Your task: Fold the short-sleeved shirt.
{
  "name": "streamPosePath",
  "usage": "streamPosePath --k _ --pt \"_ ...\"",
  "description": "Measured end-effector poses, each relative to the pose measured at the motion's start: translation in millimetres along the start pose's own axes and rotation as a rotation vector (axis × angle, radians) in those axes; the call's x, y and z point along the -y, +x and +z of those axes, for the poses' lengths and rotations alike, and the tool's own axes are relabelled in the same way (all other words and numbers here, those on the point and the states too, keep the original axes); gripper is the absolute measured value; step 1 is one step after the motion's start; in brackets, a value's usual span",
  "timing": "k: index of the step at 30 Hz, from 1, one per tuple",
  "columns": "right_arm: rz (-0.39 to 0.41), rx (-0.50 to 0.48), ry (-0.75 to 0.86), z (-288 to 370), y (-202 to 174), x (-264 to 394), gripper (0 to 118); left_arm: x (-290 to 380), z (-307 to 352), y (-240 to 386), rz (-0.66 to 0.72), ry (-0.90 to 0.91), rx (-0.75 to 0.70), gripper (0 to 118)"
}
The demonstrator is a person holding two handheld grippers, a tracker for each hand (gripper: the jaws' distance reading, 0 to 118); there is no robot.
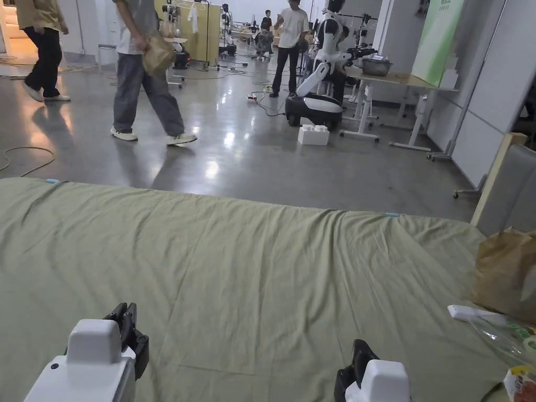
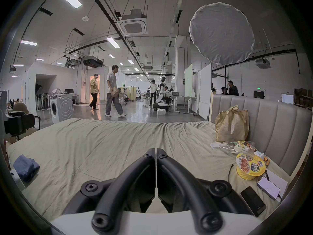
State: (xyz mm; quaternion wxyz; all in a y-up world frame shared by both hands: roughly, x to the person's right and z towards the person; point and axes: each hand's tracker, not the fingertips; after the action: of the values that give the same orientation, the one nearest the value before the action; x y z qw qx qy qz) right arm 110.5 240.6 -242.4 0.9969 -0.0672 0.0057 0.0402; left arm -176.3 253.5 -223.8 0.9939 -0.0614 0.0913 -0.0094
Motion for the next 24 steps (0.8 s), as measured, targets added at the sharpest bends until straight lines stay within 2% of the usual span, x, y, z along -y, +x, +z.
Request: streamPosePath --k 2,4,5,6,7,8,10,11,13,15,18,24 --pt "0.001 -0.003 0.006 -0.3 0.4 -0.6 7 -0.6 -0.3 0.8 -0.008 0.005 -0.006 7" --pt "-0.002 0.004 0.008 -0.3 0.3 -1.6 38 -1.4 -1.2 -0.6 -0.009 0.003 -0.005 10" --pt "0.003 0.009 0.011 -0.3 0.1 -2.1 49 -1.4 -1.4 -0.6 -0.008 0.002 -0.002 17" --pt "0.004 0.011 0.012 -0.3 0.2 -2.5 61 -1.3 -1.6 -0.4 -0.007 0.000 -0.001 35" --pt "0.006 0.018 0.011 -0.6 0.3 -2.6 67 -0.6 -3.2 -2.0 -0.007 -0.003 -0.001 49" --pt "0.011 0.034 0.009 -0.9 0.2 -2.6 69 -0.3 -3.5 -2.1 -0.006 -0.007 0.001 49" --pt "0.013 0.058 0.005 -1.1 0.6 -2.4 74 -0.2 -2.7 -2.3 0.002 -0.005 0.004 60" --pt "0.012 0.065 0.005 -1.3 1.2 -2.4 80 -0.4 -1.5 -4.1 0.008 0.002 0.005 66" --pt "0.002 0.070 -0.001 -2.1 3.5 -2.1 95 -0.8 -0.4 -4.6 0.008 0.015 0.003 70" --pt "-0.003 0.071 -0.006 -2.8 5.2 -2.1 108 -2.0 -0.6 -5.2 0.006 0.017 -0.012 84" --pt "0.010 0.062 -0.012 -4.6 7.6 -1.8 118 -3.4 0.9 -8.4 0.015 0.031 -0.001 107" --pt "-0.021 -0.014 -0.024 -8.6 15.2 -4.1 118 -8.4 1.0 -10.2 -0.014 0.052 0.035 118"
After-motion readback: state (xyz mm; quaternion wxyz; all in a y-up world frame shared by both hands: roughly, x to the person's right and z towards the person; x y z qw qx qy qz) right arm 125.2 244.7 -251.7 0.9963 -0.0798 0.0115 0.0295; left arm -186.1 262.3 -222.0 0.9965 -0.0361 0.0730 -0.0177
